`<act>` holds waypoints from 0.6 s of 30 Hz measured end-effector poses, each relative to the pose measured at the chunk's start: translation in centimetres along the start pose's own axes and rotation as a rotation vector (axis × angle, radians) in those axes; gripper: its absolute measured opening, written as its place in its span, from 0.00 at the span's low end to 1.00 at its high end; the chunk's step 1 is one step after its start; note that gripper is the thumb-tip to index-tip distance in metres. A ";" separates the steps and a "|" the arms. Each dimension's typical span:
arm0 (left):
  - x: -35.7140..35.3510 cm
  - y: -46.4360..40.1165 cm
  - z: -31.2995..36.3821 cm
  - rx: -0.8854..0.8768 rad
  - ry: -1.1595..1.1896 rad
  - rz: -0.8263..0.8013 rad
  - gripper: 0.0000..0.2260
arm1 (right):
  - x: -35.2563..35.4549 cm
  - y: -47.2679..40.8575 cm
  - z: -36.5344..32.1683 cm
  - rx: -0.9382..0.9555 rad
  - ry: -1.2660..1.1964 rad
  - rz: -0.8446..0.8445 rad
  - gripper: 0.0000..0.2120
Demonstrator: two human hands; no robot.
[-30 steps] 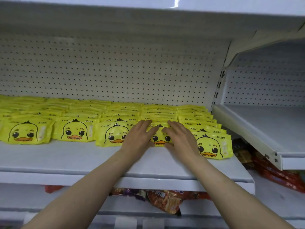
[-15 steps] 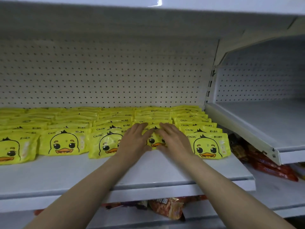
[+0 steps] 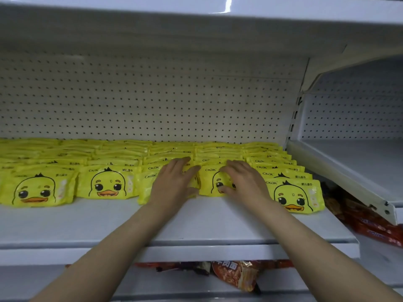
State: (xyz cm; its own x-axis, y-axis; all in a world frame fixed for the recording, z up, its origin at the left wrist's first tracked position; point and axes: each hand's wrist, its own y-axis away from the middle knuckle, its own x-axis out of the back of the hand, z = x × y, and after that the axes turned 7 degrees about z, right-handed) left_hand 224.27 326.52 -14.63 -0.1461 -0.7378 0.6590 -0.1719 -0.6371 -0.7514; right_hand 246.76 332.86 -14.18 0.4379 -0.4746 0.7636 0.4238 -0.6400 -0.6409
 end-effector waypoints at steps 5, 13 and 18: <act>2.9 2.3 -3.9 0.114 -0.043 -0.041 0.32 | -1.0 -2.0 -5.7 0.109 -0.128 -0.007 0.25; 3.6 4.4 -5.6 0.093 -0.019 -0.127 0.36 | -3.6 -2.5 -10.5 0.184 -0.130 -0.091 0.28; 3.3 4.2 -6.6 0.050 -0.012 -0.122 0.38 | -4.5 -2.0 -11.4 0.169 -0.060 -0.042 0.28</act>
State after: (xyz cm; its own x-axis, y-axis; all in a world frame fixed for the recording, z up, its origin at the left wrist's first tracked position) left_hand 216.59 322.87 -15.38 -0.1148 -0.6563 0.7457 -0.1386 -0.7327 -0.6663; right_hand 234.97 329.37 -15.43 0.4613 -0.4091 0.7873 0.5680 -0.5456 -0.6162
